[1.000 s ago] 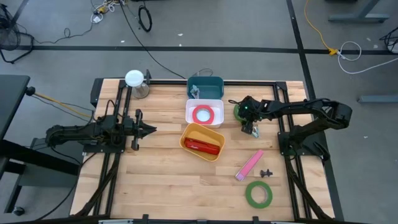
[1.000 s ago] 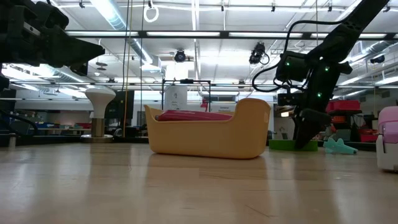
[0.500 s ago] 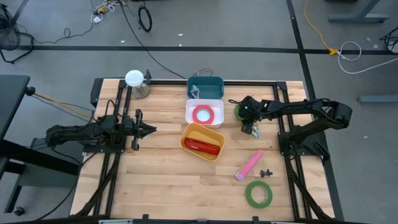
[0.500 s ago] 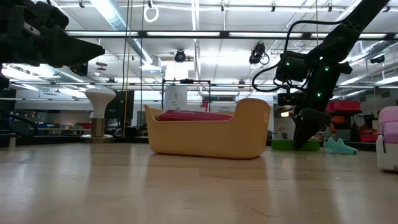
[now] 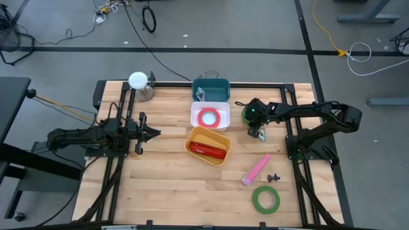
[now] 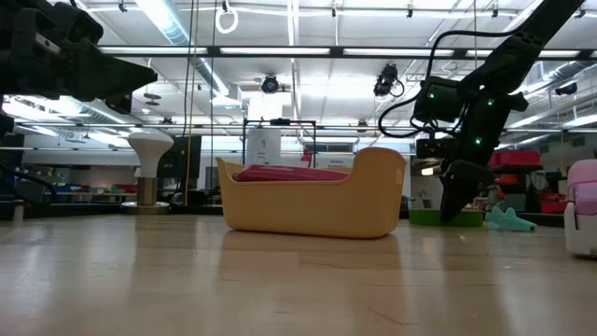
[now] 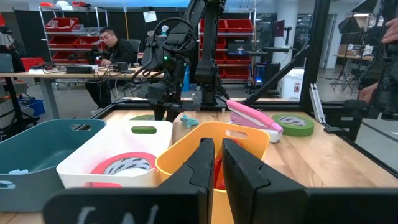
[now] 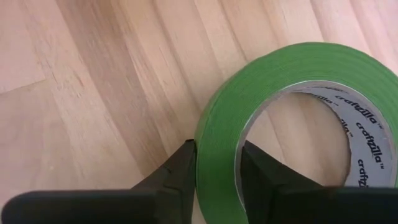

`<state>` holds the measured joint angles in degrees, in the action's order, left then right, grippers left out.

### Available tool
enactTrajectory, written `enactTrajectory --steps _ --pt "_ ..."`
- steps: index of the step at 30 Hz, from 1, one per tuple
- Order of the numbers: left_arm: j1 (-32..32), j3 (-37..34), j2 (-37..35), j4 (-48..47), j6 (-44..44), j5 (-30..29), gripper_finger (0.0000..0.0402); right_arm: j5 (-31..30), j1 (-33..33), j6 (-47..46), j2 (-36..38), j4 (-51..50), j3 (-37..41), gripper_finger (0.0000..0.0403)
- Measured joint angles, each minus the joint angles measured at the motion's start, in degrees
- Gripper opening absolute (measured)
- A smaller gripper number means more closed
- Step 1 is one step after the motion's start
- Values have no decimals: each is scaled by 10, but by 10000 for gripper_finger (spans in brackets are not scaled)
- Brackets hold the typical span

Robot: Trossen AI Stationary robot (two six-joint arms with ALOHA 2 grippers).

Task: Pick and place Stapler, Stapler remover, tape
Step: Put the top green tape into the white bin

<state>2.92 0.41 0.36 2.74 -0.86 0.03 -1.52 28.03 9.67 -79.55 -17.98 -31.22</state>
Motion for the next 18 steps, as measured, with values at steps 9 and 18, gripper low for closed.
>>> enactTrajectory --steps 9,18 --pt "0 0 0 0 0 0 37 3 0 -16 8 -8 -22 97" --pt "0 0 0 0 0 0 37 1 0 -4 16 -65 -109 96"
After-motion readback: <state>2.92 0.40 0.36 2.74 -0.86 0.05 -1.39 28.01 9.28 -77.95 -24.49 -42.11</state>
